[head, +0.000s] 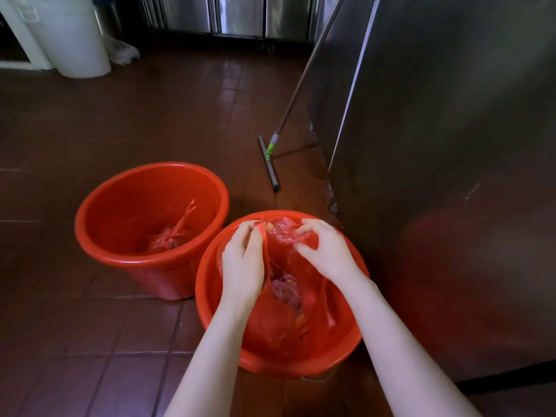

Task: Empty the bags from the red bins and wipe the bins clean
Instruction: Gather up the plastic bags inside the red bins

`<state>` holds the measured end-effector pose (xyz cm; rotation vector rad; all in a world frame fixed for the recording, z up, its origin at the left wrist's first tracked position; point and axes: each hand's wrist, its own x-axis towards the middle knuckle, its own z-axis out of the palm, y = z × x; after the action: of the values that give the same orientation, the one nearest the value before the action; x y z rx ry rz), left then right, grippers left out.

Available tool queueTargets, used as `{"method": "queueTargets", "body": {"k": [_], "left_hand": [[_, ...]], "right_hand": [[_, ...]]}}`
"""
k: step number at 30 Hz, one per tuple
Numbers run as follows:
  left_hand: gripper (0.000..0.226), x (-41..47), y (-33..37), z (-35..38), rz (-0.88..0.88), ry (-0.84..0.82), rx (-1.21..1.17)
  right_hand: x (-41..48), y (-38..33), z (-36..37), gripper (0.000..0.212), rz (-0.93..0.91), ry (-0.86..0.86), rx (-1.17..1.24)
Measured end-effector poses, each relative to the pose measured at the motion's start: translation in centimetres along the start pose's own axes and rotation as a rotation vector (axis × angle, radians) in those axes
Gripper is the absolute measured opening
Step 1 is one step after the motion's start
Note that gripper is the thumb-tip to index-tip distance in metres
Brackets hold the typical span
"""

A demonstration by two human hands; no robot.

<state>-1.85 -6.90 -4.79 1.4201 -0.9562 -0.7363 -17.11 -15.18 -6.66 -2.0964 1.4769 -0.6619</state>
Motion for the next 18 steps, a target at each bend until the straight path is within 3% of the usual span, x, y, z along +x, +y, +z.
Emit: {"method": "queueTargets", "body": {"k": [3, 7, 11, 16, 18], "left_hand": [[0.033, 0.0, 0.1, -0.2, -0.009, -0.001, -0.045], [0.030, 0.2, -0.2, -0.1, -0.002, 0.025, -0.014], [0.032, 0.3, -0.4, 0.1, 0.032, -0.023, -0.033], [0.022, 1.0, -0.9, 0.1, 0.056, -0.051, 0.005], [0.011, 1.1, -1.1, -0.2, 0.020, -0.050, -0.016]], "right_hand": [[0.2, 0.2, 0.6, 0.037, -0.046, 0.031, -0.233], [0.6, 0.5, 0.9, 0.024, -0.087, 0.138, -0.399], [-0.1, -1.5, 1.0, 0.019, -0.031, 0.259, 0.065], [-1.8, -4.8, 1.4, 0.023, -0.061, 0.008, 0.278], [-2.4, -4.9, 1.6, 0.022, -0.052, -0.005, 0.270]]}}
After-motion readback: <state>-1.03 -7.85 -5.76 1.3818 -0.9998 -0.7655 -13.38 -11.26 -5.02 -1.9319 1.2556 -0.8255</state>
